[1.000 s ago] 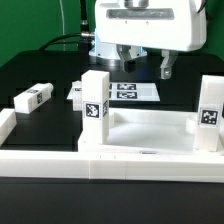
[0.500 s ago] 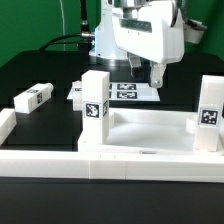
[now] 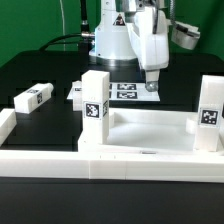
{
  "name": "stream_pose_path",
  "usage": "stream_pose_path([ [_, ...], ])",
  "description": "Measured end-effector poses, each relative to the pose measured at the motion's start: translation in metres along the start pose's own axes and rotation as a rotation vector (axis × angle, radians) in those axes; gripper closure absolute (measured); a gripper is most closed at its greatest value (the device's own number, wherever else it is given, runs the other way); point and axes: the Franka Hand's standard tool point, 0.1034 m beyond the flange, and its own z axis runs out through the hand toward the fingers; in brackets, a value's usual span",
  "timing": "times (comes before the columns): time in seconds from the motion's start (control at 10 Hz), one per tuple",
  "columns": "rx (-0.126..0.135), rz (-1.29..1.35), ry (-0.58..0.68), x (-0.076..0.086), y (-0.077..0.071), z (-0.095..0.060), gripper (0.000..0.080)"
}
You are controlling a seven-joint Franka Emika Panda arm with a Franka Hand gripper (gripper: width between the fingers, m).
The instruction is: Assemble desk
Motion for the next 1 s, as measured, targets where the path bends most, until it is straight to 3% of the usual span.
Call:
stream_pose_path([
  [0.4,-0.026,0.061,0.010,0.012,0.003,0.021,0.0150],
  [0.6,-0.053,0.056,0.028,0.015,0.010,0.040,0.0150],
  [1.0,-0.089,0.039,0.047,0.020,0.019,0.061,0.0150],
])
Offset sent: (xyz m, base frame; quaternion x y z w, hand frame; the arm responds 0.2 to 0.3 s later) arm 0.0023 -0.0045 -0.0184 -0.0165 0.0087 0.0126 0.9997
